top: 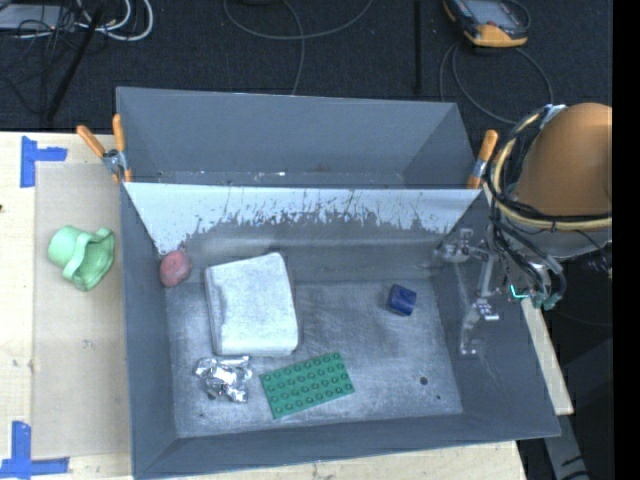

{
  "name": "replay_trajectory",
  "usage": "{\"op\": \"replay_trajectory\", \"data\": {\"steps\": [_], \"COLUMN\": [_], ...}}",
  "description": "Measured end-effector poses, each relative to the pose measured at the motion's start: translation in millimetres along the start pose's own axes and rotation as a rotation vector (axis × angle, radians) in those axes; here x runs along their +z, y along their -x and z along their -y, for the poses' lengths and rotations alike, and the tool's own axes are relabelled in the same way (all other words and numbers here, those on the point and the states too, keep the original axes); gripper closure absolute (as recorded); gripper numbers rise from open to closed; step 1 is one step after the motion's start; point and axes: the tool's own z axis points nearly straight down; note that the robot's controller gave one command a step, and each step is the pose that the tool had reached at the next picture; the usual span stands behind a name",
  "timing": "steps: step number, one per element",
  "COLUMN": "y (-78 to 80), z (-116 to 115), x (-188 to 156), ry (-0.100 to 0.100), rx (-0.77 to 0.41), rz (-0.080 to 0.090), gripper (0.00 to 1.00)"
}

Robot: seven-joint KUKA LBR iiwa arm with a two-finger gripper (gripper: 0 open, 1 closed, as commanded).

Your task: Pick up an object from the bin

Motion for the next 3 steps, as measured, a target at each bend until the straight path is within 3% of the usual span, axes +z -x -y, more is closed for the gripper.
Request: {"op": "replay_trajectory", "data": {"steps": [1,2,3], "y": [61.0,61.4,63.4], "z": [27.2,6.3,11.9], "x": [142.1,110.7,104.9], "ry": [-0.001,0.0,0.001], "rx": [0.001,0.111,0.213], "rz": [0.014,0.012,0.009], "gripper": [0.0,0.0,0.0]}}
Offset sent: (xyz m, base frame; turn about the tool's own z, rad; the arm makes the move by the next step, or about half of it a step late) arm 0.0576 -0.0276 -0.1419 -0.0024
